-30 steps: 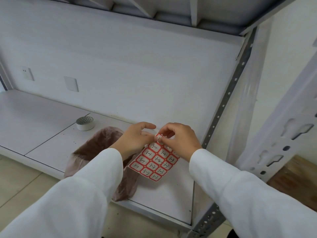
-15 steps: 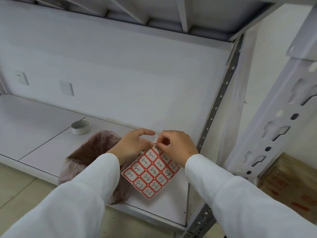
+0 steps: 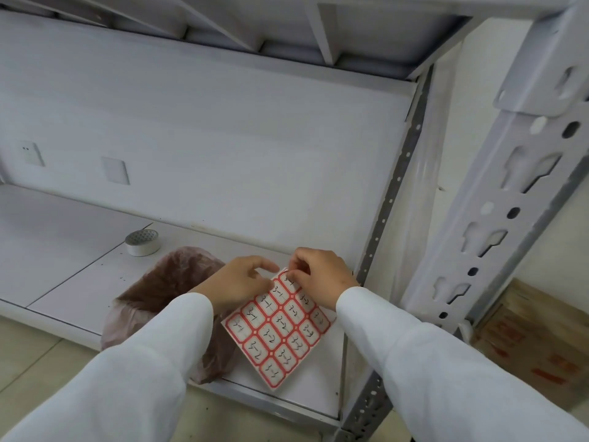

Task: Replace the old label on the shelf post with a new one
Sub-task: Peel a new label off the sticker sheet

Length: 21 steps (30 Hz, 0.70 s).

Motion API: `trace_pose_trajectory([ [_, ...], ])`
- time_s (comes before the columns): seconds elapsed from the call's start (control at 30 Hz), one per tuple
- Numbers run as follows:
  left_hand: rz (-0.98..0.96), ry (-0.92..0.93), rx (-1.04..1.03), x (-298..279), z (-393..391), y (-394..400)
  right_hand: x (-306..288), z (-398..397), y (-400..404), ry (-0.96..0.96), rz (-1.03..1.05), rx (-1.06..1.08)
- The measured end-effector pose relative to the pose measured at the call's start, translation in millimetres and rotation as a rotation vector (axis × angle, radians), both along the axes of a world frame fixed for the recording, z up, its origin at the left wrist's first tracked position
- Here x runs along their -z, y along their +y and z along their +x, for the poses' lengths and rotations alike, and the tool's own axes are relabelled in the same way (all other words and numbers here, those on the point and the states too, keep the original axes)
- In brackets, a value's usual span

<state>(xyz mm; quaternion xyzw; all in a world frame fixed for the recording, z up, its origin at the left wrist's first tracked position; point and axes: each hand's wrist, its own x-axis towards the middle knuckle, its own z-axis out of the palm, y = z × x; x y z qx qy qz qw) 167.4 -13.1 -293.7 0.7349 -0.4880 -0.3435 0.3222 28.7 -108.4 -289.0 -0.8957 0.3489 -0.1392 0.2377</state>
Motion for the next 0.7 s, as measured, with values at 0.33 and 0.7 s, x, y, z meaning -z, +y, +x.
trace_pose_trajectory([
  [0.33,0.158,-0.073,-0.052,6.7,8.1,0.8,4.1,2.0,3.4,0.065,0.031,-0.101],
  [0.7,0.091,0.032,-0.048,9.0,7.9,-2.0,7.5,3.4,2.0,0.033,-0.08,-0.137],
])
